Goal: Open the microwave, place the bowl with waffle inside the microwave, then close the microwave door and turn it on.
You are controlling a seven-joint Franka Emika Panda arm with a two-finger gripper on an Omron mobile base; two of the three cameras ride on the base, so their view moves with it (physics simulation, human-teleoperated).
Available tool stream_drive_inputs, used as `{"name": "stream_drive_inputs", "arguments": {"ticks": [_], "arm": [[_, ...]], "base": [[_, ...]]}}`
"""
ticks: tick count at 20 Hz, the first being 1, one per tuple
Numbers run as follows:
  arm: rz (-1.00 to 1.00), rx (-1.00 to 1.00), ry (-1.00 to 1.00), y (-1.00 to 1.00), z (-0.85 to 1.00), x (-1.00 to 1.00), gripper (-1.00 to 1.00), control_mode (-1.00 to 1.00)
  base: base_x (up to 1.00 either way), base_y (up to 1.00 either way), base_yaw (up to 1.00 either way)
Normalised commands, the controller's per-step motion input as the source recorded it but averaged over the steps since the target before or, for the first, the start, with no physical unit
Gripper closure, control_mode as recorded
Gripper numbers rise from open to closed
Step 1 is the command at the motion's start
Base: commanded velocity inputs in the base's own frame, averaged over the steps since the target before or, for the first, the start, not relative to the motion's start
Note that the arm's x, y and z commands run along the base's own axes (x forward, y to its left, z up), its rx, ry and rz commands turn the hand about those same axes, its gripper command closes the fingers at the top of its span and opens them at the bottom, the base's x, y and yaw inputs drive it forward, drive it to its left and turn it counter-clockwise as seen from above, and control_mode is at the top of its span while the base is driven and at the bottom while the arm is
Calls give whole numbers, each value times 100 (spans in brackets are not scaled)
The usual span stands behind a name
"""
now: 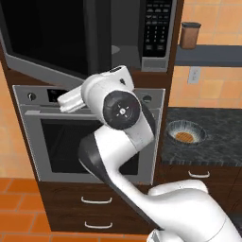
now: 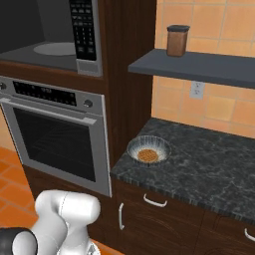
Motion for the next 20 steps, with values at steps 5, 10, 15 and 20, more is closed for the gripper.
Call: {"name": "stream_drive_inputs", "arguments": {"ticks": [5,10,15,20], "arm": [[0,4,-6,69,-17,-92,-100,-100],[0,35,-19,-87,-35,-100,-100,-100],[-8,47,-1,-100,-40,-100,-100,-100],[-2,76,13,-100,23,-77,-100,-100]], "base": [[0,0,0],[0,0,0],[0,0,0],[0,0,0]]}}
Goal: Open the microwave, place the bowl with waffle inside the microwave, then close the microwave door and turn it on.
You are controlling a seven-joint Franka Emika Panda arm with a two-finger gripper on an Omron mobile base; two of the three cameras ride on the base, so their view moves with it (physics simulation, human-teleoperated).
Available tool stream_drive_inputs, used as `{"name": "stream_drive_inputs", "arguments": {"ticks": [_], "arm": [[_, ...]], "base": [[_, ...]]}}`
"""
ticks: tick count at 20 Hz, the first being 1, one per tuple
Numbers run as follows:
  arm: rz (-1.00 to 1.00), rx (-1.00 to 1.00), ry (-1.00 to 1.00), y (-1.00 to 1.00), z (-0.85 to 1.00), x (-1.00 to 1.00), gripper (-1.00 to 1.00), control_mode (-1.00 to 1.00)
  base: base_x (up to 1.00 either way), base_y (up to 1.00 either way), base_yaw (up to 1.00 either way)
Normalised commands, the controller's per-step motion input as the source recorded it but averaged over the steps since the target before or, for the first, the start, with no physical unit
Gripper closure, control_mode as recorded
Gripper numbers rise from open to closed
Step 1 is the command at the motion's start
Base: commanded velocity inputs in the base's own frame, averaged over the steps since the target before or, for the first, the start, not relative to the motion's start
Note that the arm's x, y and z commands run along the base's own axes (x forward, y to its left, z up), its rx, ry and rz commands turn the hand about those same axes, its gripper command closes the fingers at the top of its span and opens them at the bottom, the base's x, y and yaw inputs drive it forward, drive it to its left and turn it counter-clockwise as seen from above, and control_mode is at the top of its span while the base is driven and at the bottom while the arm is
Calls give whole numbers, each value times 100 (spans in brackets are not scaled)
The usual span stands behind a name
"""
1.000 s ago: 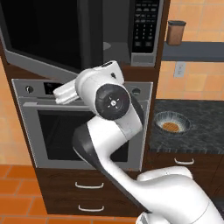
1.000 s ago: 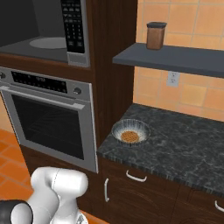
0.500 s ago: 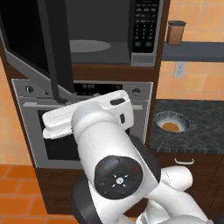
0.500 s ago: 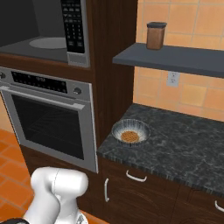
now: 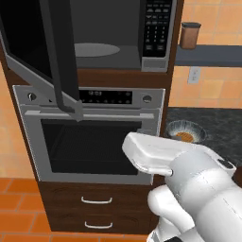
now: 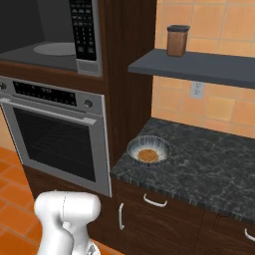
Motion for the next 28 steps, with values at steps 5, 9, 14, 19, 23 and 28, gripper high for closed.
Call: {"name": "stream_drive_inputs", "arguments": {"ticks": [5,9,14,19,23,28], "arm": [[1,74,34,-100,52,-22,-100,-100],[24,56,46,-73,4,36,-100,-100],[35,39,56,-29,0,82,-100,-100],[16,6,42,49,-34,89,-100,-100],[21,4,-4,87,-34,66,-100,-100],[27,18,-1,70,-1,70,-100,-100]], "base": [[0,0,0],[0,0,0],[0,0,0],[0,0,0],[0,0,0],[0,0,0]]}}
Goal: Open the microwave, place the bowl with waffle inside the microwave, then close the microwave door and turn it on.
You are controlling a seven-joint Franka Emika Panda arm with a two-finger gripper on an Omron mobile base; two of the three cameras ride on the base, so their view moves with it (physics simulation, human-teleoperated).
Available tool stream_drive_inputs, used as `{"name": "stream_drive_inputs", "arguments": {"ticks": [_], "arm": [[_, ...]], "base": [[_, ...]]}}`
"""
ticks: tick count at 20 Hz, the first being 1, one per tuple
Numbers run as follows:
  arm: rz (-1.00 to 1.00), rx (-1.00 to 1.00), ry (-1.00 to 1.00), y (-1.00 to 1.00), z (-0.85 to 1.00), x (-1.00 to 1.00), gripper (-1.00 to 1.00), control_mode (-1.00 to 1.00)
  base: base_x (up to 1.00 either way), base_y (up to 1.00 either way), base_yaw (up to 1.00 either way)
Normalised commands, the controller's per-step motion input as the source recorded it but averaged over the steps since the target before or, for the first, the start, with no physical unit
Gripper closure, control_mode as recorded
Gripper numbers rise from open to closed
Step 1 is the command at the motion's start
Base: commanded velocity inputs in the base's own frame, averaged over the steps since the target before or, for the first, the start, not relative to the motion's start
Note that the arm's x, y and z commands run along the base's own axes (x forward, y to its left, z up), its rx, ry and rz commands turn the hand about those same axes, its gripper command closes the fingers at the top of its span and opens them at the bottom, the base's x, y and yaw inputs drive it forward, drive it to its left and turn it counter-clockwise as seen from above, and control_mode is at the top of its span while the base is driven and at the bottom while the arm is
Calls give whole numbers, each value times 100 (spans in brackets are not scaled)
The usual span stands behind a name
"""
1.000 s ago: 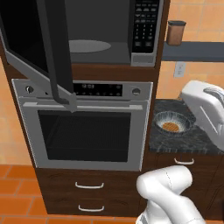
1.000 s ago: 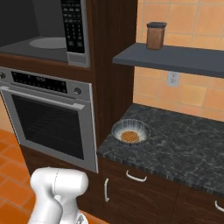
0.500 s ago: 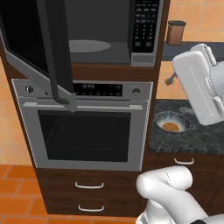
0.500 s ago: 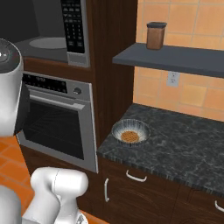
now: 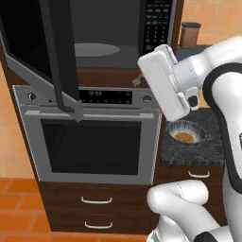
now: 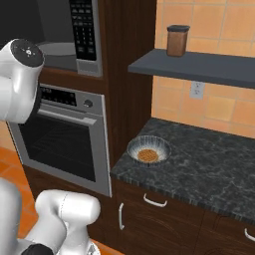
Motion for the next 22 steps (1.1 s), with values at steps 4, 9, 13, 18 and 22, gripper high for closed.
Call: {"name": "stream_drive_inputs", "arguments": {"ticks": [4,9,13,18,22], "arm": [[40,29,-5,48,0,47,-100,-100],[26,20,-34,64,0,-17,-100,-100],[2,16,-49,57,3,-29,-100,-100],[1,5,-18,47,22,0,-100,-100],[0,0,-2,63,9,2,-100,-100]], "base": [[0,0,0],[0,0,0],[0,0,0],[0,0,0],[0,0,0]]}}
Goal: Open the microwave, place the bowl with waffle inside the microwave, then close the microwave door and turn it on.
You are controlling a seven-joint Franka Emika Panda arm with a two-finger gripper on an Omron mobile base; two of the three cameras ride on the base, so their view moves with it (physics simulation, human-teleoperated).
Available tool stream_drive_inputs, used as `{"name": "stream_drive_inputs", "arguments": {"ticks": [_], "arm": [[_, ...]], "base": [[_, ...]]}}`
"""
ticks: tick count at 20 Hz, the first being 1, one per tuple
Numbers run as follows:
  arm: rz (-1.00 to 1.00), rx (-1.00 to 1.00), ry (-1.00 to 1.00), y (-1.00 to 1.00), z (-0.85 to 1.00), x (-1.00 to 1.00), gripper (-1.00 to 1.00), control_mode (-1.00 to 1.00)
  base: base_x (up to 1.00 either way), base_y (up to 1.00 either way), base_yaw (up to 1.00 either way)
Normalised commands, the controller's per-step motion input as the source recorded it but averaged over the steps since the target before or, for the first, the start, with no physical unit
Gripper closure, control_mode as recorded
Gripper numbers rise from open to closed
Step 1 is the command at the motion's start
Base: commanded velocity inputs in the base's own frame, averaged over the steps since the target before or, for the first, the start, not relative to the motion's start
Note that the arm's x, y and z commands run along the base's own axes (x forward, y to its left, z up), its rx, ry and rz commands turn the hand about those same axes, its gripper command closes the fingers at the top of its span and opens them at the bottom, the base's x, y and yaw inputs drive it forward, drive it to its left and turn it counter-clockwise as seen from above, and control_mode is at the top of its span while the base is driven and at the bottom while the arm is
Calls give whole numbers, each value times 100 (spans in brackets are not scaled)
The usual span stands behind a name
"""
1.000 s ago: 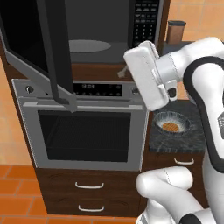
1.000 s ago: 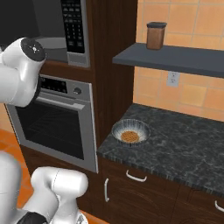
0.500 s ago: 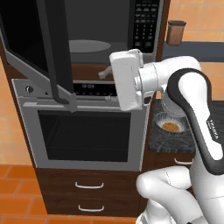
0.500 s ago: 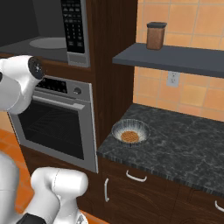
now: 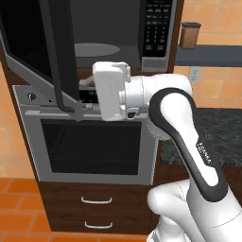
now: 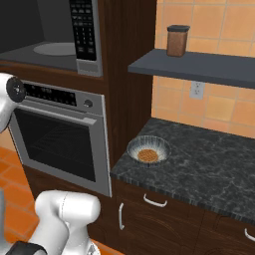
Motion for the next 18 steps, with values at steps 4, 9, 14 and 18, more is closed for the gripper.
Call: {"name": "stream_drive_inputs", "arguments": {"ticks": [4,9,14,18], "arm": [[0,0,0,62,1,22,-100,-100],[1,0,0,77,-7,50,-100,-100],[-7,-16,9,100,-69,99,-100,-100],[-7,-5,3,49,-9,22,-100,-100]], "base": [[0,0,0],[0,0,0],[0,0,0],[0,0,0]]}}
